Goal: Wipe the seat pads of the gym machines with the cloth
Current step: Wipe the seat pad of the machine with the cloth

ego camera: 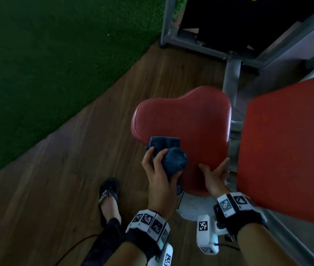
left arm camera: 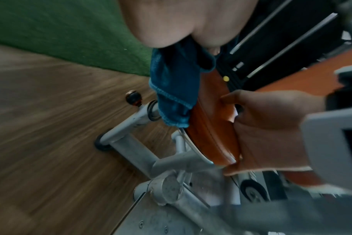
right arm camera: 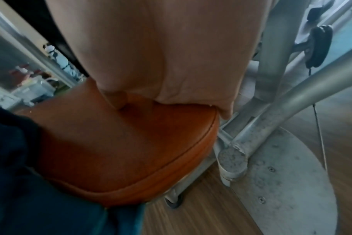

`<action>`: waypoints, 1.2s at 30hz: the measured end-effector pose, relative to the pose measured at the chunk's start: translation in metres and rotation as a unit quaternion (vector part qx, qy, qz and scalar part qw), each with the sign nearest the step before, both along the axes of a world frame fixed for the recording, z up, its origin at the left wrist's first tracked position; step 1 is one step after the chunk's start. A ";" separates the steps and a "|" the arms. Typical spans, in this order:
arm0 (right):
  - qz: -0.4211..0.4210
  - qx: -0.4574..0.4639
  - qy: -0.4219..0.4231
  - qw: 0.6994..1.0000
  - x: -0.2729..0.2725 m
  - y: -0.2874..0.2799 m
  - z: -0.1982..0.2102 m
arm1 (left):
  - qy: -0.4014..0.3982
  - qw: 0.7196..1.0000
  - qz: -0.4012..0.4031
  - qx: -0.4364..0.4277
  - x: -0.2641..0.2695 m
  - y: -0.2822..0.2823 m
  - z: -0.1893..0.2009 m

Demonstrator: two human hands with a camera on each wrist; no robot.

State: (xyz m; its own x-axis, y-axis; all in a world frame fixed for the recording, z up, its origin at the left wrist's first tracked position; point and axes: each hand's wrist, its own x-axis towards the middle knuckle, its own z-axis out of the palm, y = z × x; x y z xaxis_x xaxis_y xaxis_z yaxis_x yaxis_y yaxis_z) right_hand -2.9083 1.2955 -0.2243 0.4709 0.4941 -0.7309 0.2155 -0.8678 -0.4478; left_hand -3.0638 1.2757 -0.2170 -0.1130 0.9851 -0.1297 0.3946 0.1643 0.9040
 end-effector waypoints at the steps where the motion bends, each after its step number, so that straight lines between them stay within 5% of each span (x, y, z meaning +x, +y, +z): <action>1: 0.004 -0.009 -0.007 1.000 -0.001 0.002 0.002 | -0.009 1.000 0.030 -0.004 0.000 0.000 -0.001; 6: 0.036 -0.037 -0.006 0.999 0.001 0.004 0.008 | -0.129 0.974 0.179 -0.059 -0.016 0.006 -0.007; 9: 0.042 -0.049 -0.012 0.998 0.001 0.007 0.007 | -0.263 0.943 0.136 -0.153 -0.012 0.012 -0.005; 13: 0.033 -0.048 -0.014 0.998 0.000 0.006 0.006 | -0.249 0.948 0.106 -0.169 0.009 0.011 -0.016; 22: 0.028 -0.051 -0.036 0.998 -0.008 0.007 0.013 | -0.333 0.904 0.102 -0.247 0.017 -0.016 -0.021; 29: 0.033 -0.048 -0.032 0.998 -0.007 0.004 0.010 | -0.291 0.906 0.238 -0.193 0.000 0.041 -0.037; 36: 0.017 -0.039 -0.045 0.998 -0.008 0.007 0.008 | -0.311 0.903 0.203 -0.217 0.001 0.035 -0.022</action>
